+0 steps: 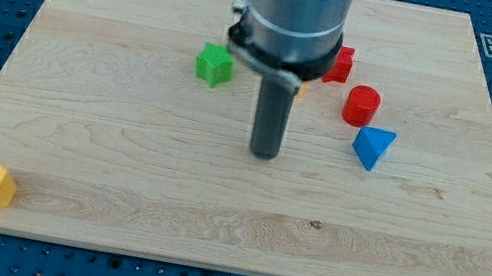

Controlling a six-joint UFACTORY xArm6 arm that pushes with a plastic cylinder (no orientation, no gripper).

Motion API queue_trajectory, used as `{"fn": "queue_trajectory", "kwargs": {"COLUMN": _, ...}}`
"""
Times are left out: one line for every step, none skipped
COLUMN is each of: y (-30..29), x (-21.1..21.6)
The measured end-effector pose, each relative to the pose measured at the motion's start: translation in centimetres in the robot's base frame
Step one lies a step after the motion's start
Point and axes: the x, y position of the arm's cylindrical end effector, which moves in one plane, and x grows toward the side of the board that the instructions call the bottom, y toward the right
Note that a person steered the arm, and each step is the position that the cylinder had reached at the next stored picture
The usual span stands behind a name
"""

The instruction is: Push the blue triangle slightly right

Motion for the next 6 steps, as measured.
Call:
{"fn": "queue_trajectory", "kwargs": {"y": 0.9, "x": -1.8}}
{"fn": "queue_trajectory", "kwargs": {"y": 3.5, "x": -2.2}}
{"fn": "queue_trajectory", "kwargs": {"y": 7.5, "x": -2.2}}
{"fn": "queue_trajectory", "kwargs": {"y": 11.9, "x": -2.2}}
{"fn": "queue_trajectory", "kwargs": {"y": 12.9, "x": -2.1}}
{"fn": "queue_trajectory", "kwargs": {"y": 13.9, "x": -1.6}}
